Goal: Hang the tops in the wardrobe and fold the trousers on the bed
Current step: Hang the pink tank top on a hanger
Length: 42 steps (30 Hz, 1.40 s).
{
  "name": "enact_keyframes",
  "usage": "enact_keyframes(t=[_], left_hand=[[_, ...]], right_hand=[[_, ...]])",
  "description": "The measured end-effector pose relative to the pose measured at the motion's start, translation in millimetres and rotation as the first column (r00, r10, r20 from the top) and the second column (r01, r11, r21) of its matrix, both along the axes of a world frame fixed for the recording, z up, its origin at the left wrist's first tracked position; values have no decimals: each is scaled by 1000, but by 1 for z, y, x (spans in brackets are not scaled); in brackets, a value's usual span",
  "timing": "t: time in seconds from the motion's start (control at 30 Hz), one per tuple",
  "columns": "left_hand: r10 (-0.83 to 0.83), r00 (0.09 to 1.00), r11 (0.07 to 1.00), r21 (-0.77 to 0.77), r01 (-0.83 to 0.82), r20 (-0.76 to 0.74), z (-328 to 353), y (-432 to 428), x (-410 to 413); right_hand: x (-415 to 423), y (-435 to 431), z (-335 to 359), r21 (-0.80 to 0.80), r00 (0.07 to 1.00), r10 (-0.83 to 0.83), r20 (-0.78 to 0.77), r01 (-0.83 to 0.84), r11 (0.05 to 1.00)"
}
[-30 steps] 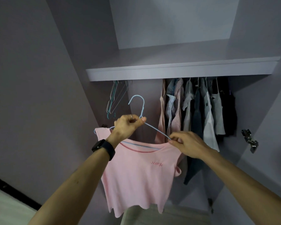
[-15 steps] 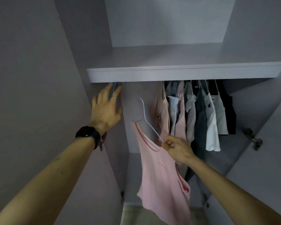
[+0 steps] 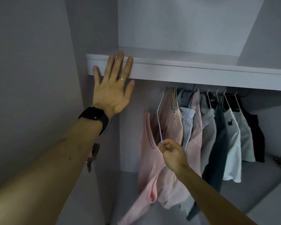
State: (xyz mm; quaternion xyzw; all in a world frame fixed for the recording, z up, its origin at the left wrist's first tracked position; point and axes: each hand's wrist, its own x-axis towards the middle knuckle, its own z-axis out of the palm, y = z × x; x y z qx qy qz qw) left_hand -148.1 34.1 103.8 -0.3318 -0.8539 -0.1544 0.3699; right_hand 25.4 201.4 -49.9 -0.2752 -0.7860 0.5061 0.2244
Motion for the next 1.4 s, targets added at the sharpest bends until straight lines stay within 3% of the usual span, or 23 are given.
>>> enact_keyframes(t=[0.13, 0.53, 0.83, 1.03, 1.23, 1.3, 1.4], left_hand=[[17, 996, 996, 89, -9, -88, -19, 19, -16], [27, 981, 976, 215, 16, -194, -22, 32, -27], [11, 985, 966, 257, 34, -171, -22, 33, -20], [18, 982, 967, 251, 31, -189, -22, 31, -25], [9, 990, 968, 250, 27, -139, -27, 32, -18], [5, 994, 976, 216, 18, -107, -23, 30, -12], [20, 1000, 983, 184, -17, -16, -18, 26, -3]], right_hand=[[-27, 20, -14, -25, 997, -19, -80, 17, 1000], [-86, 70, 22, 196, 970, -185, -161, 215, 957], [-129, 88, 54, 392, 964, -222, 147, 149, 908], [-122, 98, 21, 442, 964, -236, 126, 158, 883], [-84, 92, 21, 493, 968, -160, 196, 44, 869], [-63, 83, 33, 429, 969, -132, 211, 29, 903], [-29, 65, 56, 118, 990, -50, 130, 35, 992]])
